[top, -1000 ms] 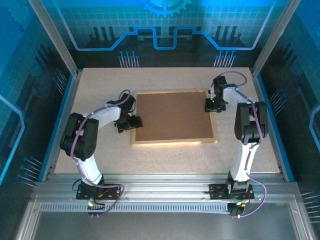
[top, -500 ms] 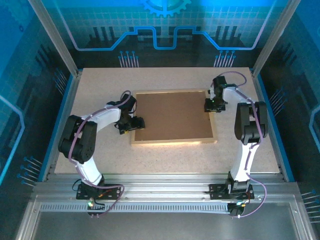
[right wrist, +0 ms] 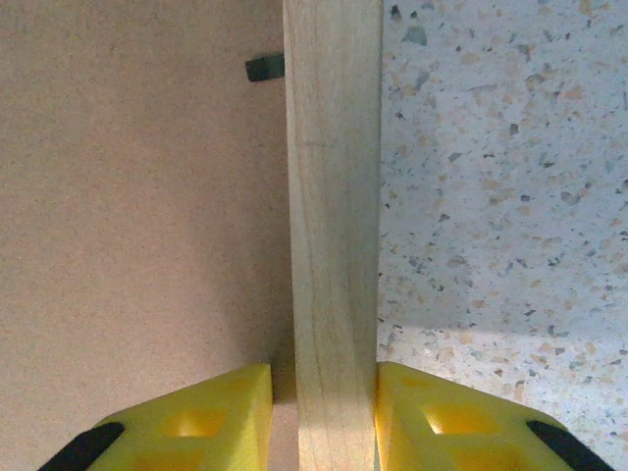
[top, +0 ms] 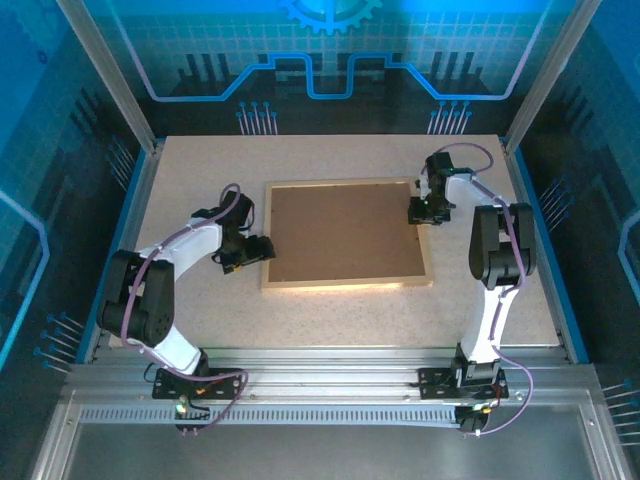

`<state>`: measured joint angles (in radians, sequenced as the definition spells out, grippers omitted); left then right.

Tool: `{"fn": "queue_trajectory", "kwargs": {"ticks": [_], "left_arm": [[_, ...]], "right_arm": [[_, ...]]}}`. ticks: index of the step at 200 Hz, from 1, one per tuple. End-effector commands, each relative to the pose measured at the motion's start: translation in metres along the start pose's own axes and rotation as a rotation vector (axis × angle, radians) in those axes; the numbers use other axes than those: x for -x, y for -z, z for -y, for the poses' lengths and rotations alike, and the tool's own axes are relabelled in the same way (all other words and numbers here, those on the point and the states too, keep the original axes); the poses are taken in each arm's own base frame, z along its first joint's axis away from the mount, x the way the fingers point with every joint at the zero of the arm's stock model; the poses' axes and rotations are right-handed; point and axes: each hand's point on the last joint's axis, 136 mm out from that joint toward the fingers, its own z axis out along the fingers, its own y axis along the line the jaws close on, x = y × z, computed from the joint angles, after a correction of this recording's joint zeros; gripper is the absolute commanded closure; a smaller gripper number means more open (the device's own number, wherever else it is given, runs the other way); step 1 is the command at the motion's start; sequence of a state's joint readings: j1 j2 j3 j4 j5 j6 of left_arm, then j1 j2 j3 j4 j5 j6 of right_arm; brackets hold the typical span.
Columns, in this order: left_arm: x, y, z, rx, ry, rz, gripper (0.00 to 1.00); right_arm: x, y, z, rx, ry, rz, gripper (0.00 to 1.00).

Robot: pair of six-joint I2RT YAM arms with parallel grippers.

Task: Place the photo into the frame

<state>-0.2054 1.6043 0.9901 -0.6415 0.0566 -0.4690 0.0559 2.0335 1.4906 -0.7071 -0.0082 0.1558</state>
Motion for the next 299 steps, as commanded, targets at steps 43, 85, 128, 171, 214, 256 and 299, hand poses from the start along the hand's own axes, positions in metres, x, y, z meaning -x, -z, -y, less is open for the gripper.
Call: {"fn": "queue_trajectory", "kwargs": {"ticks": [43,85,128,171,214,256,299], "left_arm": [[-0.001,-0.012,-0.019,0.075,-0.005,-0.016,0.18],[-0.004,-0.023,-0.021,0.08,0.0,-0.036,0.18],[0.004,-0.025,-0.016,0.07,-0.007,-0.031,0.18],[0.014,-0.013,-0.017,0.098,-0.028,0.004,0.18],[0.015,-0.01,-0.016,0.098,-0.029,0.009,0.18],[0.018,-0.016,-0.009,0.07,-0.026,0.006,0.18],[0.025,-0.026,-0.001,0.046,-0.028,-0.007,0.18]], "right_arm": [[-0.011,-0.003,-0.012,0.049,0.004,-0.046,0.67],[-0.011,-0.003,-0.012,0.05,0.003,-0.048,0.67],[-0.011,-0.003,-0.012,0.048,0.005,-0.048,0.67],[-0.011,-0.002,-0.012,0.046,0.008,-0.045,0.68],[-0.011,-0.003,-0.012,0.05,0.007,-0.047,0.67],[-0.011,-0.002,-0.013,0.05,0.008,-0.047,0.68],[-0.012,-0.003,-0.014,0.053,0.009,-0.05,0.67]]}}
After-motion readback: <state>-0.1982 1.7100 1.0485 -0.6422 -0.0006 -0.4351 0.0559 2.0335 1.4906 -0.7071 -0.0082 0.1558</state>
